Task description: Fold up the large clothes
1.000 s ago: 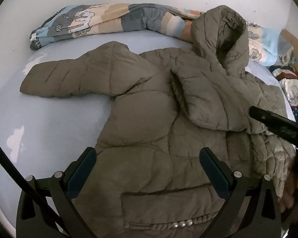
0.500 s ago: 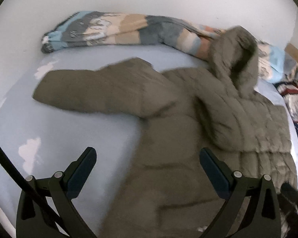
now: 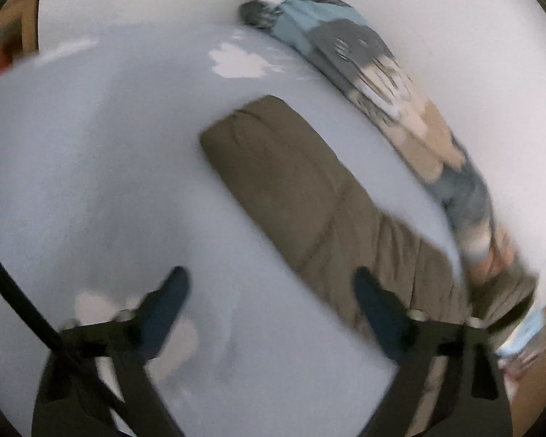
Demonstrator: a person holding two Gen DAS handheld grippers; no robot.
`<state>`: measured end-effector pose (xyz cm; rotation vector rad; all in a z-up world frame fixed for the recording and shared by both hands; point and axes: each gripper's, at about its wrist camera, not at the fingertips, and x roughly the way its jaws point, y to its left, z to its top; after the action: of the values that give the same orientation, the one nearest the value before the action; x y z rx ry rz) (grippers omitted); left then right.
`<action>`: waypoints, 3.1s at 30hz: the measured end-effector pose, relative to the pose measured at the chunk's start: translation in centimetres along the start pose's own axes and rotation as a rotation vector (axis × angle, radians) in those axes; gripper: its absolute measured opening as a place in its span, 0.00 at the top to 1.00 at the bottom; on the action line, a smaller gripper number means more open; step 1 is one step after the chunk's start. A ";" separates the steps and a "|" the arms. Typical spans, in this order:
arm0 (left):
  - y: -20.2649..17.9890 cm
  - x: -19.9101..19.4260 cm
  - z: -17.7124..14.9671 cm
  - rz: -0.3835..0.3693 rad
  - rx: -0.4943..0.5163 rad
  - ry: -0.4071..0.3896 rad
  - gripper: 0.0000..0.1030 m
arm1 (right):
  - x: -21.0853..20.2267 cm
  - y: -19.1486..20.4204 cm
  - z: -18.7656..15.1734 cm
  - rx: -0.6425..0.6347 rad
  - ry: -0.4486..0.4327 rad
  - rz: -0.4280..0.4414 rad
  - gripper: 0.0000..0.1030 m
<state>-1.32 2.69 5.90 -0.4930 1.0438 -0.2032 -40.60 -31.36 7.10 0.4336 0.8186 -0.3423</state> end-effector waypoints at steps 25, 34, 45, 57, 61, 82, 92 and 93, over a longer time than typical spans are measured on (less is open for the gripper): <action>5.4 5.4 5.4 -0.192 -0.266 -0.101 0.53 | 2.3 -1.8 0.9 0.000 0.010 -0.051 0.32; 7.9 8.0 4.5 -0.256 -0.375 -0.095 0.51 | 1.3 -1.9 1.1 0.017 -0.023 -0.048 0.32; 2.3 5.4 5.7 -0.300 -0.159 -0.164 0.84 | 0.9 -2.1 1.3 0.011 -0.052 -0.061 0.32; -19.1 -8.9 -2.9 -0.588 0.285 -0.137 0.85 | -5.3 -6.3 2.7 0.208 -0.257 -0.145 0.32; -26.3 -10.2 -11.5 -0.666 0.450 -0.035 0.85 | -7.0 -9.1 2.8 0.318 -0.284 -0.150 0.32; -29.8 -6.3 -30.7 -0.411 0.834 0.354 0.41 | -10.1 -17.1 2.7 0.590 -0.300 -0.032 0.32; -17.0 -8.4 -22.0 -0.052 0.697 -0.007 0.26 | -2.9 -14.8 3.0 0.648 -0.177 0.289 0.38; -17.2 -7.3 -21.5 -0.064 0.696 0.030 0.26 | -2.0 -14.4 2.9 0.647 -0.159 0.293 0.38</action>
<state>-22.35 -15.78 11.16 0.1084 0.9151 -0.6055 -46.59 -44.93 6.97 1.1037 0.4631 -0.3586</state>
